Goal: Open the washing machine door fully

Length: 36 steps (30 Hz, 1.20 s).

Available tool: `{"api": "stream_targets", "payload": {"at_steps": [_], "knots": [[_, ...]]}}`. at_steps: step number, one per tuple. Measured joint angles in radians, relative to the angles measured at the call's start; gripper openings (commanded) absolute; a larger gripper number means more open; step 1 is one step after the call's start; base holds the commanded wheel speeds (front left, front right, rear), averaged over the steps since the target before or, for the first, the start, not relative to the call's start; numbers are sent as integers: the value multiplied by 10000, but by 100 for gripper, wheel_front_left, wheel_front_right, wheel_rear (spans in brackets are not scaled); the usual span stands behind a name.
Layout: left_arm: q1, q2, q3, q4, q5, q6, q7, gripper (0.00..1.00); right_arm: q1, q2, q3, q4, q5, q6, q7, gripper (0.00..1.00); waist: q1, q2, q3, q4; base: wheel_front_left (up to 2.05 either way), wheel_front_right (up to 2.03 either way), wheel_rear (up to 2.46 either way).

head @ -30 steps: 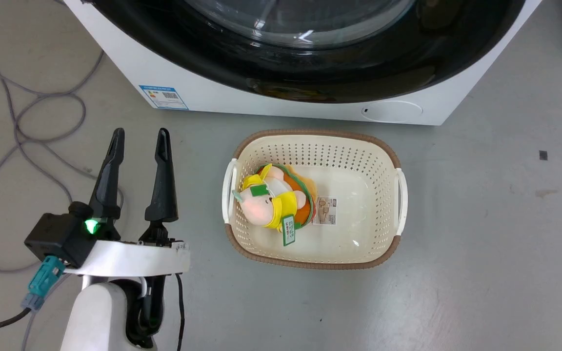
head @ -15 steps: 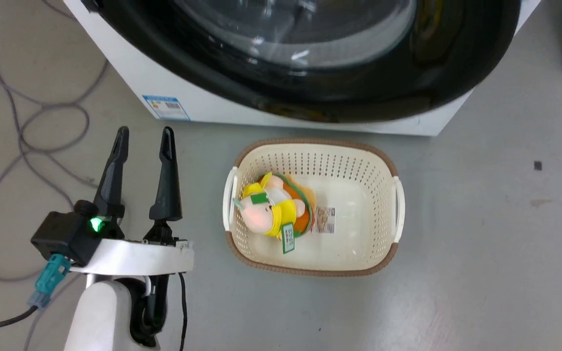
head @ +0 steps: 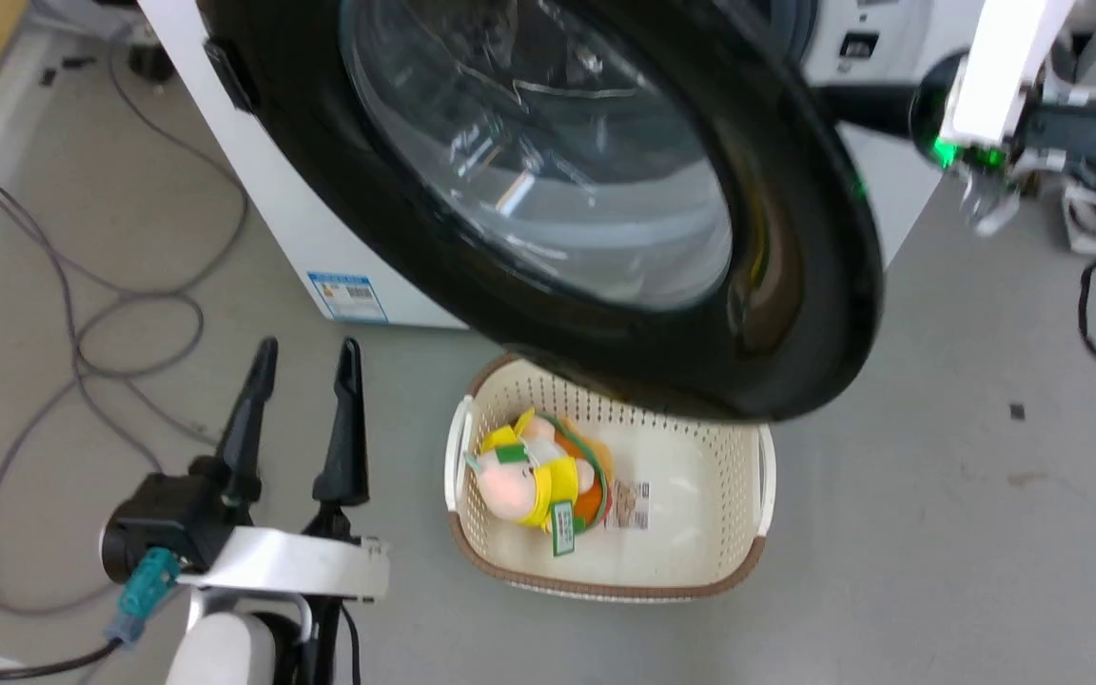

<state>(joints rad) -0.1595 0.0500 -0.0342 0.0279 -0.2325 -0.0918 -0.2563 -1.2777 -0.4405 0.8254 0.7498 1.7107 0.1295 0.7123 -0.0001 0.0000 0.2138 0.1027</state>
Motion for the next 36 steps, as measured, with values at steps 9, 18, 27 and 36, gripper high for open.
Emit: {"api": "stream_targets", "payload": {"at_steps": [9, 18, 27, 36], "knots": [[858, -2, -247, 393, 387, 54, -2, 100, 1953, -477, 92, -1599, 842, 0, 44, 0, -1, 0, -1113, 154, 0, 0, 0], [1959, -4, -556, 742, 552, 109, 0, 100, 3614, -479, 1014, -3522, 1597, 2, -464, 0, -2, 0, -2069, 347, 0, 0, 0], [2041, -4, -746, 792, 546, 194, -2, 100, 3809, -334, 1666, -4079, 2067, 0, -1051, 0, -1, 0, -2122, 392, 0, 0, 0], [2050, -4, -794, 853, 337, 414, -2, 100, 5002, -401, 830, -4255, 2069, 2, -4648, 100, 1, 0, -2138, 25, 0, 0, 0]]}}
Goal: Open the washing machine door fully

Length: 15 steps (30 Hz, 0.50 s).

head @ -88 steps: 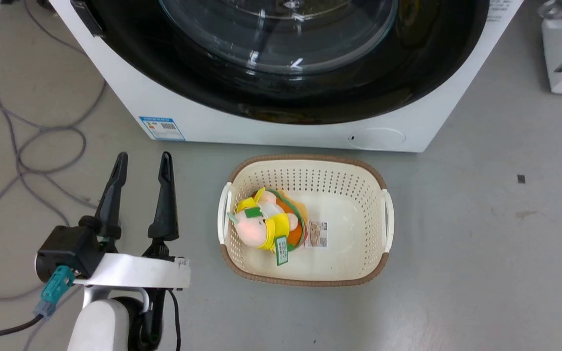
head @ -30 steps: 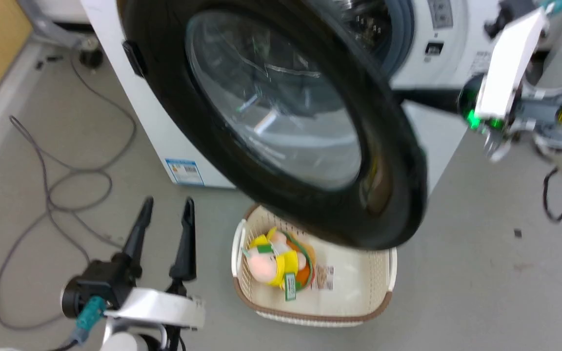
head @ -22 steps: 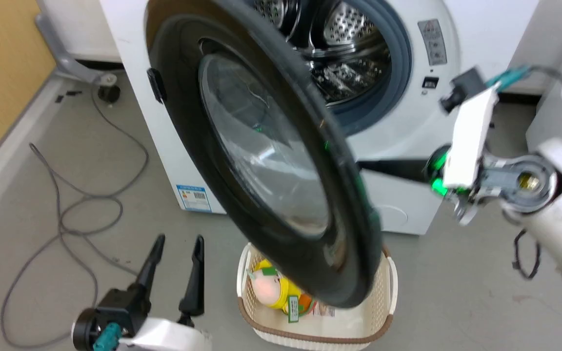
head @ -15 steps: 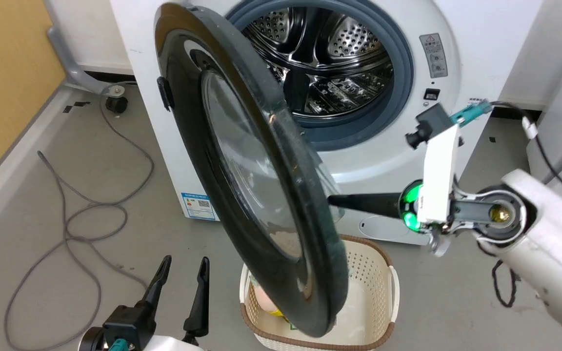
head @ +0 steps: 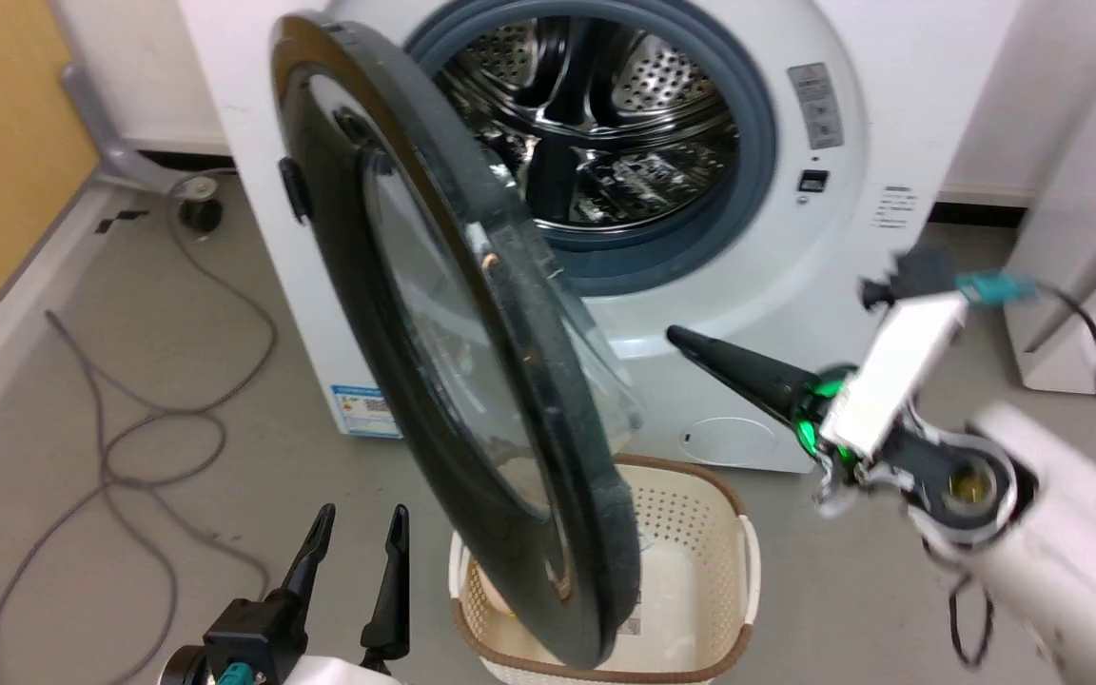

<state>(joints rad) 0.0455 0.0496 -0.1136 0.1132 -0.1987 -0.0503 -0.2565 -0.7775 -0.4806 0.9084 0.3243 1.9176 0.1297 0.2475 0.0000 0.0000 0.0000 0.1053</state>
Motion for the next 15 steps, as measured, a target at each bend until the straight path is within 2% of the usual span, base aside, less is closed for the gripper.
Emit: {"api": "stream_targets", "payload": {"at_steps": [9, 13, 15], "knots": [[0, 0, -42, -8, -174, 213, 0, 100, 3448, -581, -1058, -1143, -92, 0, -4199, 100, 0, 0, -122, -646, 0, 0, 0], [1, -8, -44, 10, -234, 303, 2, 100, 5089, -721, -1536, -1279, -44, -2, -4968, 100, 0, 0, -184, -936, 0, 0, 0], [3, -6, -36, 33, -245, 320, 2, 100, 5839, -673, -2201, -1166, -138, -2, -5030, 100, 0, 0, -237, -1039, 0, 0, 0]]}}
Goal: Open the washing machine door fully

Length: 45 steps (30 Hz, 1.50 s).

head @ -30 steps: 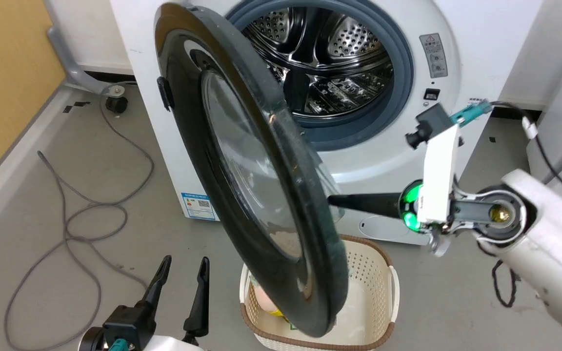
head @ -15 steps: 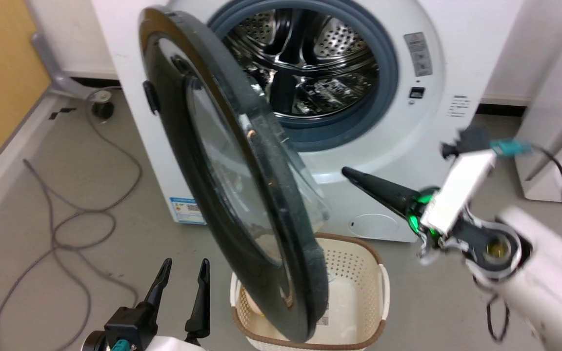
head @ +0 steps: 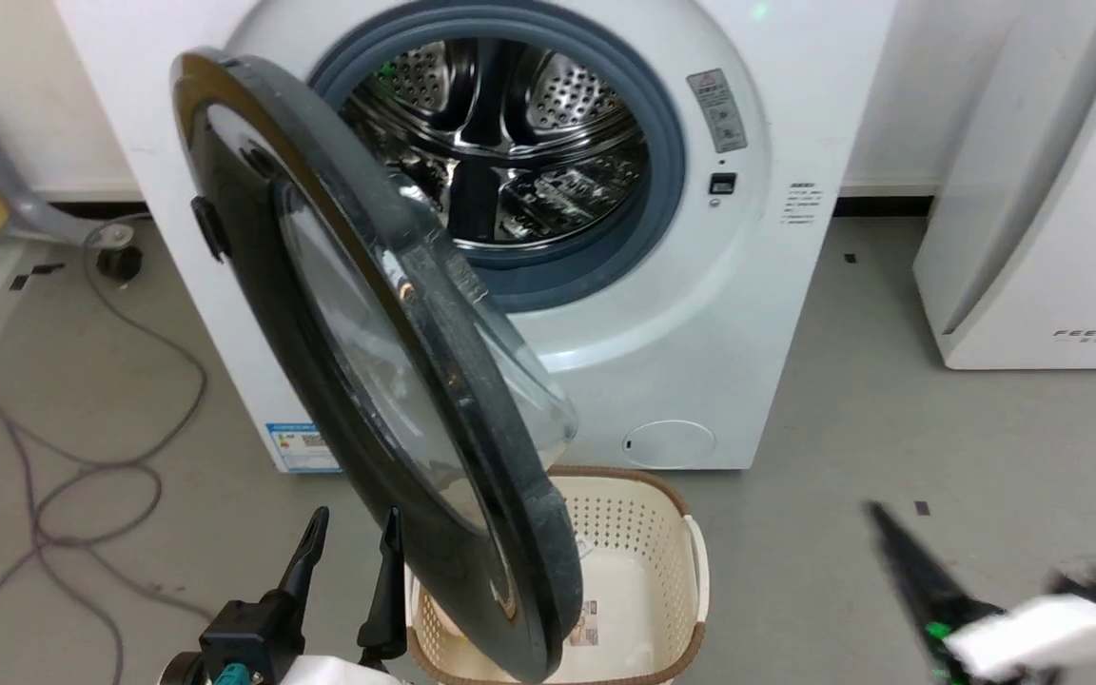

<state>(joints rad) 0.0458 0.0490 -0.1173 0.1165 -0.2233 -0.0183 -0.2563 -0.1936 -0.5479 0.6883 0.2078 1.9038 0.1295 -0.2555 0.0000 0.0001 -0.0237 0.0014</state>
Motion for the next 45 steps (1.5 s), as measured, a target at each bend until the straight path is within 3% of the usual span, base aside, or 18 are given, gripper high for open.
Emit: {"api": "stream_targets", "payload": {"at_steps": [2, 3, 4, 7, 11, 16, 18, 21, 24, 33, 34, 35, 45], "knots": [[14, -2, 17, -4, -23, 79, 0, 100, 631, 245, -1164, 460, -525, 2, -19, 100, 0, 0, -45, -103, 0, 0, 0], [14, -2, 17, -4, -23, 79, 0, 100, 631, 245, -1164, 460, -525, 2, -19, 100, 0, 0, -45, -103, 0, 0, 0], [58, 2, 46, 6, -67, 100, -2, 100, 1102, 571, -2182, 1166, -1678, 0, -21, 100, 0, 0, -79, -187, 0, 0, 0], [121, -6, 73, 44, -69, 153, -2, 100, 1536, 1421, -3772, 1891, -3829, 0, -19, 100, 0, 0, -94, -254, 0, 0, 0], [156, -4, 238, 100, -69, 167, -2, 100, 1532, 2410, -6153, 2082, -8149, 2, -19, 100, 0, 0, -87, -278, 0, 0, 0], [156, -4, 355, 117, -56, 173, -2, 100, 1568, 3919, -8642, 777, -14092, 2, -19, 100, 0, 0, -67, -189, 0, 0, 0], [156, -2, 397, 127, -56, 194, -2, 100, 1671, 4556, -8955, -142, -15764, 4, 107, 100, 0, 0, -59, -145, 0, 0, 0], [154, -4, 431, 148, -17, 192, -2, 100, 1883, 4884, -8901, -1572, -17582, 4, 702, 100, 0, 0, -26, -82, 0, 0, 0], [151, -2, 466, 159, 25, 184, -2, 100, 2311, 4899, -8372, -2525, -18458, 4, 1356, 100, 0, 0, 14, -35, 0, 0, 0], [148, -2, 520, 295, 194, 134, 0, 100, 3300, 4938, -7434, -2752, -18247, 4, 1935, 100, 0, 0, 70, -13, 0, 0, 0], [148, -2, 520, 349, 194, 86, -2, 44, 3320, 4938, -7428, -2700, -18165, 4, 1931, 100, 0, 0, 67, -11, 0, 0, 0], [148, -2, 514, 408, 188, 48, 0, 0, 3324, 4938, -7419, -2656, -18113, 4, 1921, 100, 0, 0, 66, -4, 0, 0, 0], [31, -2, 685, -153, 240, -15, -2, 0, 3323, 4938, -7350, -2460, -18009, 4, 1879, 100, 1, 0, 11, 4, 0, 0, 0]]}}
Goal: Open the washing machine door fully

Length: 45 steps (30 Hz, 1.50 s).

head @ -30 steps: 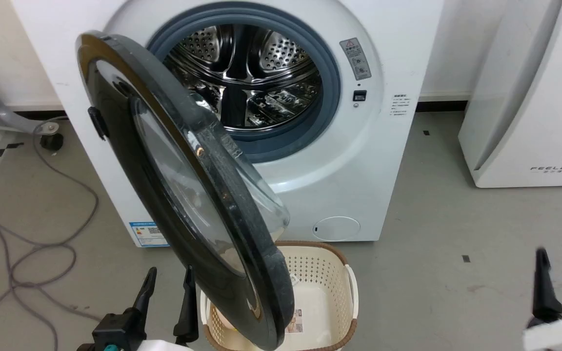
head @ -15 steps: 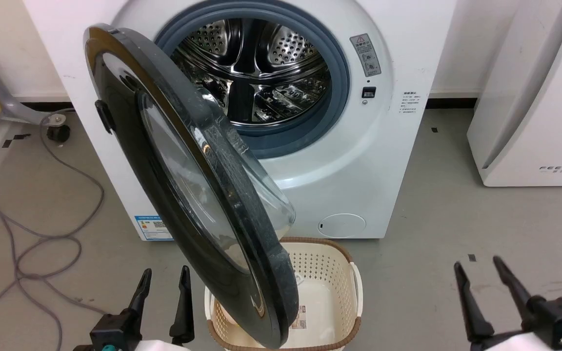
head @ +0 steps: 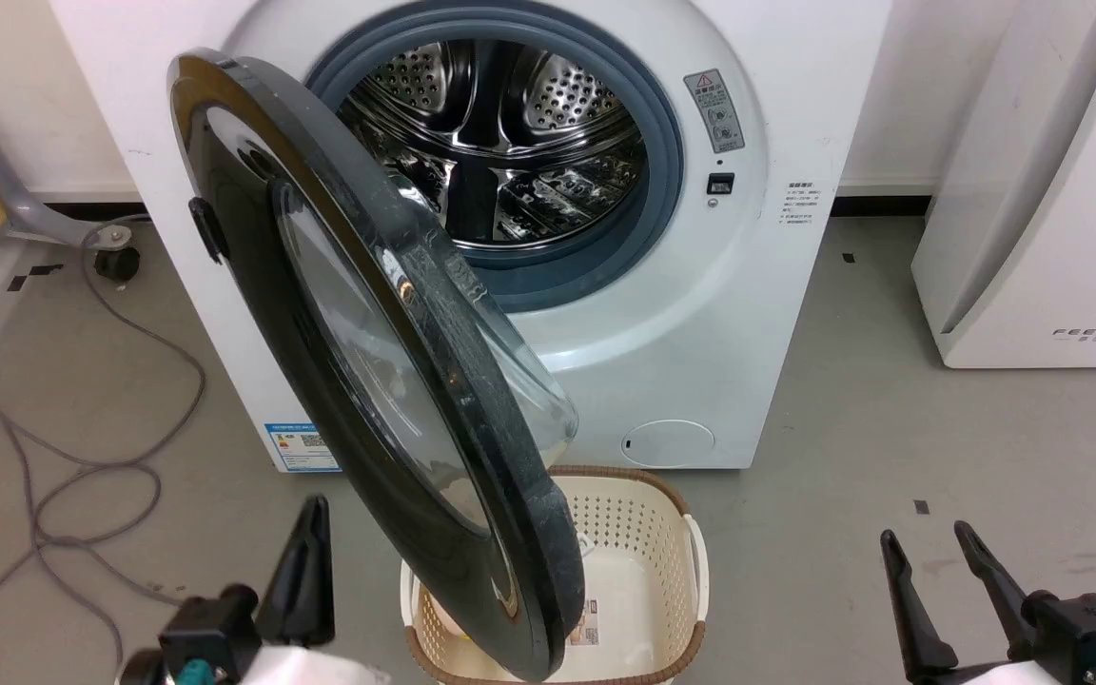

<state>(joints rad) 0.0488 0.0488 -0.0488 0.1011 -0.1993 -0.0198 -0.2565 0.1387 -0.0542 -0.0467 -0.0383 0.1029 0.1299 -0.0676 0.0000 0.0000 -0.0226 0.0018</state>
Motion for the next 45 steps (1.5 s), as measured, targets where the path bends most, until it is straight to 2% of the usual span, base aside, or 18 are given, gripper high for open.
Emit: {"api": "stream_targets", "payload": {"at_steps": [11, 20, 25, 31, 36, 39, 45], "knots": [[-921, 73, 244, -2732, 219, 211, 2, 0, 1, 0, -38, 13, 213, 0, -4, 100, 0, 0, -85, 5, 0, 0, 0], [-3596, 157, -272, -4640, 397, 196, 109, 0, 8, 0, -90, 13, 307, 0, -58, 100, 0, 0, -1, 127, 0, 0, 0], [-4475, 94, -1381, -5216, 393, 36, 454, 0, 12, 0, -71, 46, 366, 0, -58, 100, 0, 0, -9, 101, 0, 0, 0], [-4431, 38, -3547, -5371, 92, -207, 1287, 0, 42, 2, -48, 148, 506, 0, -59, 100, 0, 0, -32, 59, 0, 0, 0], [-3680, 63, -5319, -5007, 73, -531, 2313, 0, 74, 2, -54, 270, 573, 0, -61, 100, 0, 0, -22, 46, 0, 0, 0], [-2920, 288, -6176, -4665, -31, -650, 2932, 0, 80, 4, -59, 318, 629, 0, -107, 100, 0, 0, -18, 47, 0, 0, 0], [-1653, 836, -6709, -3845, -249, -602, 3787, 0, 81, 4, -59, 385, 656, 0, -150, 100, 0, 0, -14, 21, 0, 0, 0]]}}
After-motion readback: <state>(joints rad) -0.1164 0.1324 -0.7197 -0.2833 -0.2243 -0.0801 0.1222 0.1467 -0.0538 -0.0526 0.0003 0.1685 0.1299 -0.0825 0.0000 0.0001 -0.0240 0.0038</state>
